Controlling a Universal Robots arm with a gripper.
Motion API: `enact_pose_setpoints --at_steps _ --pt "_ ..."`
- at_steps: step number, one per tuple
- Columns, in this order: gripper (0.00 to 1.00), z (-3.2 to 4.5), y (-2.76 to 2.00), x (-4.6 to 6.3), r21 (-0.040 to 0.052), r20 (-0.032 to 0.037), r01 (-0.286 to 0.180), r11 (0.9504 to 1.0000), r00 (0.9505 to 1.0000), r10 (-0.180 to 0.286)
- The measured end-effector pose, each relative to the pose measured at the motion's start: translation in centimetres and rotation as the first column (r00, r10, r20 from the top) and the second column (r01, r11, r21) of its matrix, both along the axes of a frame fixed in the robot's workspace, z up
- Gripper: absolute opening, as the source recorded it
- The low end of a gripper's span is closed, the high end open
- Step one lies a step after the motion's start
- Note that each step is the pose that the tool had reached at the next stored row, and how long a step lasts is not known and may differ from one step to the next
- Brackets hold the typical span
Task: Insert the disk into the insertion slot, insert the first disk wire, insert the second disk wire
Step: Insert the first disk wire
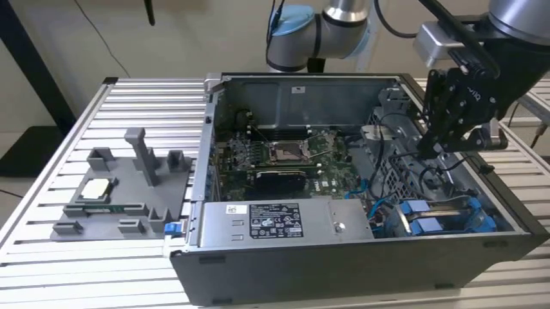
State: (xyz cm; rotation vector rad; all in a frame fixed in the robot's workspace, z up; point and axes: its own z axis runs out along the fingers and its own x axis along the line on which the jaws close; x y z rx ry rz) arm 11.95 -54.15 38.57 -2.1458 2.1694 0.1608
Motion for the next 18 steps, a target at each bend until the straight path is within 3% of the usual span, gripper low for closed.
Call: enact_pose_setpoints --at_steps 3,18 --pt "0.19 -0.09 0.0 0.01 0.0014 0.0057 0.0 1.0 1.0 0.0" --pt "0.19 -0.35 -0.01 0.1 -0.0126 0.0059 0.0 0.9999 1.0 0.0"
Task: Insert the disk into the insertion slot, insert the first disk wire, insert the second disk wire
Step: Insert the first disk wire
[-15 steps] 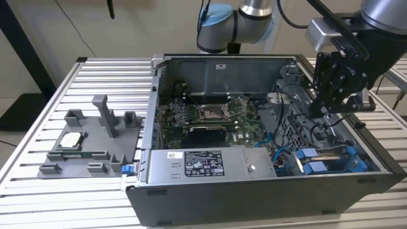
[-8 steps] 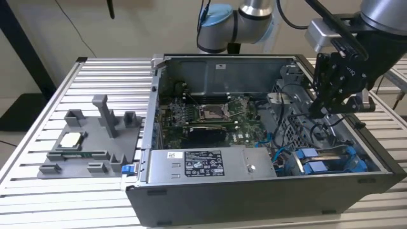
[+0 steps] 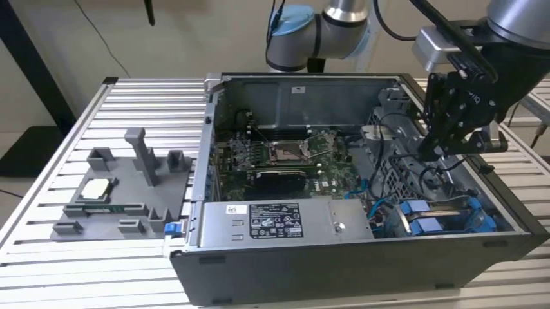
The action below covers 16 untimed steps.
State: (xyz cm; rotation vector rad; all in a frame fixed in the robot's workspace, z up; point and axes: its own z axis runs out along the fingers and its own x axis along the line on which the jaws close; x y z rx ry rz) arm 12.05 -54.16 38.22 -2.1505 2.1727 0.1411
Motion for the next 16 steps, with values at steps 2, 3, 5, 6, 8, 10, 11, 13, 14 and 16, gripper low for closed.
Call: enact_pose_setpoints --at_steps 2,3,5,6,8,10,11,13,14,16 --pt "0.19 -0.06 0.0 0.06 -0.003 0.0 0.0 1.0 1.0 0.0" --pt "0.19 -0.09 0.0 0.09 -0.0048 0.0 0.0 1.0 1.0 0.0" --pt "0.19 -0.14 -0.01 0.15 -0.0078 0.0 0.0 1.0 1.0 0.0" --pt "0.19 -0.19 -0.01 0.18 -0.0089 0.0 0.0 1.0 1.0 0.0" --pt "0.19 -0.25 -0.02 0.23 -0.0118 0.0 0.0 0.9999 1.0 0.0" --pt "0.19 -0.32 -0.02 0.27 -0.0151 0.0 0.0 0.9999 1.0 0.0" --pt "0.19 -0.37 -0.02 0.29 -0.0169 0.0 0.0 0.9999 1.0 0.0" --pt "0.19 -0.46 -0.03 0.33 -0.021 0.0 0.0 0.9998 1.0 0.0" --pt "0.19 -0.51 -0.03 0.34 -0.0229 0.0 0.0 0.9997 1.0 0.0" --pt "0.19 -0.58 -0.02 0.37 -0.0278 0.0 0.0 0.9996 1.0 0.0"
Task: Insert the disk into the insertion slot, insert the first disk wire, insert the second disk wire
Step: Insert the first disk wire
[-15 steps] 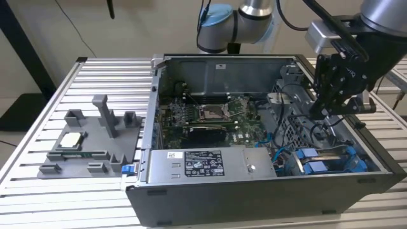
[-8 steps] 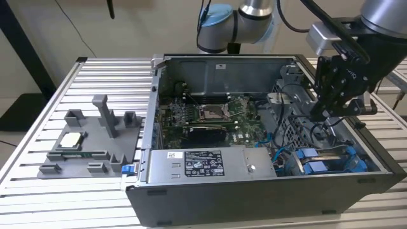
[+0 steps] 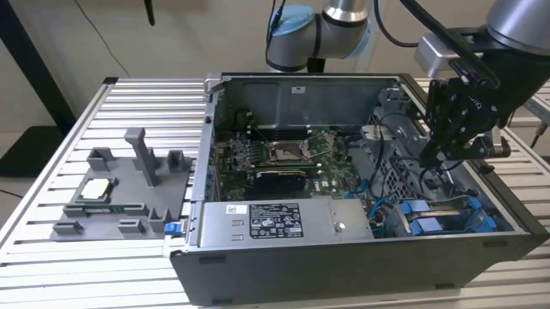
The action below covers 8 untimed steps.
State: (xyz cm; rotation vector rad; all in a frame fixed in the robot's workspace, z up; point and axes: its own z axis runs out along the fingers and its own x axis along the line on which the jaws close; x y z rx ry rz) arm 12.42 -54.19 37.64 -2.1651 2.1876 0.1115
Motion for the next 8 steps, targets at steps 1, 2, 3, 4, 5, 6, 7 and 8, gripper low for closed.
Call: enact_pose_setpoints --at_steps 1,2,3,4,5,6,7,8 --pt "0.19 -0.05 0.0 0.01 -0.0023 0.0 0.0 1.0 1.0 0.0" --pt "0.19 -0.08 0.0 0.02 -0.0047 0.0 0.0 1.0 1.0 0.0" --pt "0.19 -0.09 0.0 0.03 -0.006 0.0 0.0 1.0 1.0 0.0" --pt "0.19 -0.09 0.0 0.02 -0.0062 0.0 0.0 1.0 1.0 0.0" --pt "0.19 -0.09 0.0 0.03 -0.0063 0.0 0.0 1.0 1.0 0.0" --pt "0.19 -0.09 0.0 0.03 -0.0065 0.0 0.0 1.0 1.0 0.0" --pt "0.19 -0.09 0.0 0.03 -0.0064 0.0 0.0 1.0 1.0 0.0" --pt "0.19 -0.09 0.0 0.03 -0.0064 0.0 0.0 1.0 1.0 0.0"
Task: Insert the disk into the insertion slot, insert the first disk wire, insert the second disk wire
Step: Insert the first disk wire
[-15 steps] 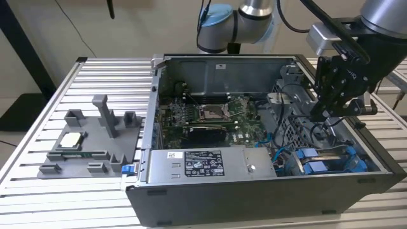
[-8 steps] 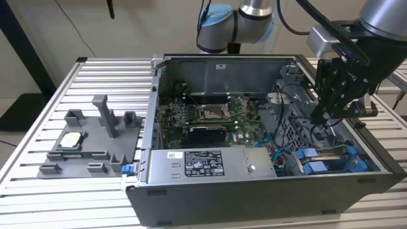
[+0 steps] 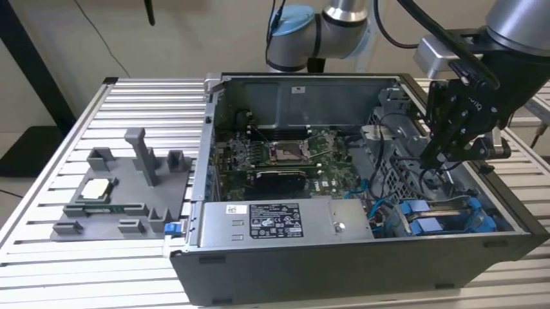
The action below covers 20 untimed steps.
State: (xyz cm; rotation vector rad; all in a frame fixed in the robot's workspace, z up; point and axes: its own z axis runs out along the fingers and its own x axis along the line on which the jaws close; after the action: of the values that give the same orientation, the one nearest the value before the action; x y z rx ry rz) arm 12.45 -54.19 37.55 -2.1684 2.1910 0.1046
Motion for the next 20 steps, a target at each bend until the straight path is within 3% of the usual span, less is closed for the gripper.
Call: enact_pose_setpoints --at_steps 8,20 --pt "0.19 -0.24 -0.24 0.3 -0.003 0.0 0.0 1.0 1.0 0.0" --pt "0.19 -0.7 -0.8 1.2 -0.0211 0.0 0.0 0.9998 1.0 0.0"
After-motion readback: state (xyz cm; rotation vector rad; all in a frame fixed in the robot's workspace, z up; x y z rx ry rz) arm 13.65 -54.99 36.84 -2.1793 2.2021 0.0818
